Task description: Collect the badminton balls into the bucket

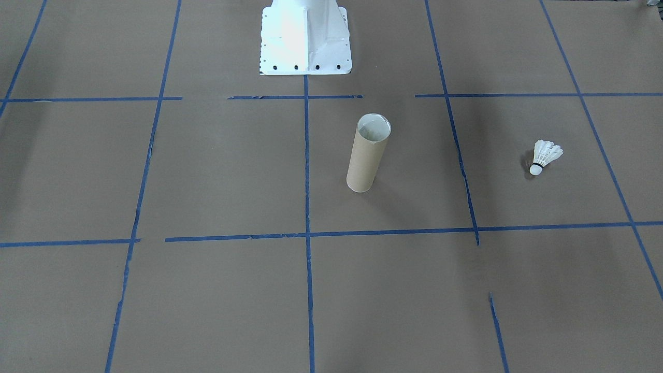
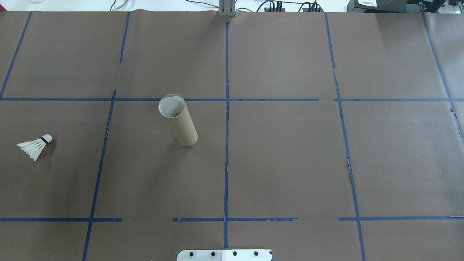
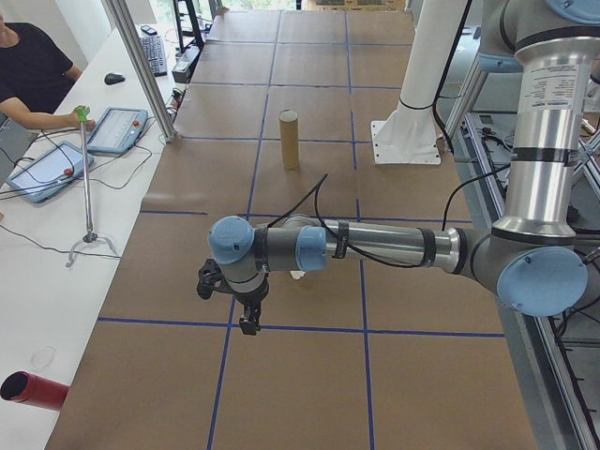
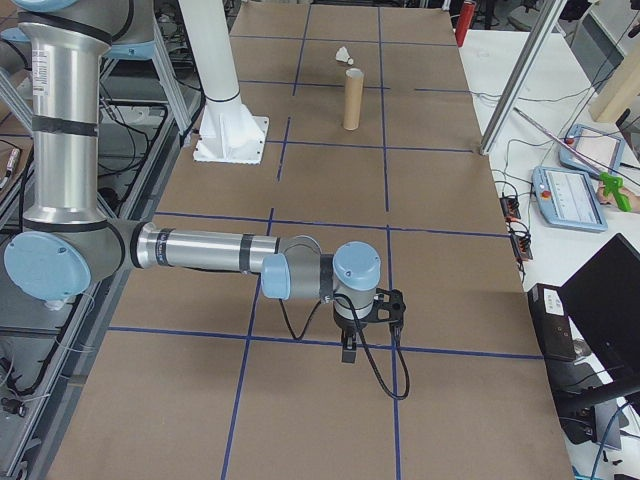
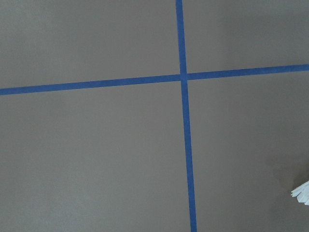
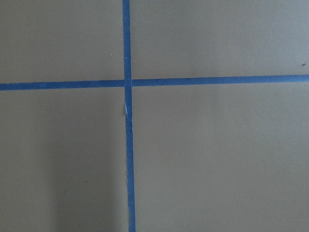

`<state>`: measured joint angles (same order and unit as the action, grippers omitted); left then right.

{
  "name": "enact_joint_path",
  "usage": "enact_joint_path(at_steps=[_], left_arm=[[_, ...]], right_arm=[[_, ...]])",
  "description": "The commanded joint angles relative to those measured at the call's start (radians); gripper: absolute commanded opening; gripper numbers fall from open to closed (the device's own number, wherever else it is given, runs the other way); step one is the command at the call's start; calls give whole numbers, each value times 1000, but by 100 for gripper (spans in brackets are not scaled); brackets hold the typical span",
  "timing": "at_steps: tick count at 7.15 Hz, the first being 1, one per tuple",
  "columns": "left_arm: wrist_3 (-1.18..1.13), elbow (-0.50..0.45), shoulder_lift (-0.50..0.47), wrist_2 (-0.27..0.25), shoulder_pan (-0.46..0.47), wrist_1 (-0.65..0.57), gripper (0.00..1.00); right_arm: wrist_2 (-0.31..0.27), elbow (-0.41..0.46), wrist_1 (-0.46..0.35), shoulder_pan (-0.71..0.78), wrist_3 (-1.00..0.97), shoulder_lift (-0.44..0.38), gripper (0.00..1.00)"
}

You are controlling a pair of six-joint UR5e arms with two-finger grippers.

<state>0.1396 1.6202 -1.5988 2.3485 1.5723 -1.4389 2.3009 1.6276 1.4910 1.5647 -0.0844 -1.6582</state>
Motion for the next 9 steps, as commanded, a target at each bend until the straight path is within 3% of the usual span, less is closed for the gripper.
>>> enact_joint_path(at_steps=[1, 2, 4, 6, 9], left_arm=[[0, 6, -15, 0, 0, 0, 100], [-14, 6, -20, 5, 0, -2, 100], [-34, 102, 5, 17, 2, -6, 100], [-203, 164, 39, 107, 0, -49, 100], [-274, 144, 211, 118, -3, -416, 100]], right_arm=[[0, 0, 0, 0, 0, 0, 100], [0, 0, 0, 0, 0, 0, 100], [0, 0, 0, 0, 0, 0, 100], [0, -2, 0, 0, 0, 0, 100], [0, -2, 0, 0, 0, 0, 100]])
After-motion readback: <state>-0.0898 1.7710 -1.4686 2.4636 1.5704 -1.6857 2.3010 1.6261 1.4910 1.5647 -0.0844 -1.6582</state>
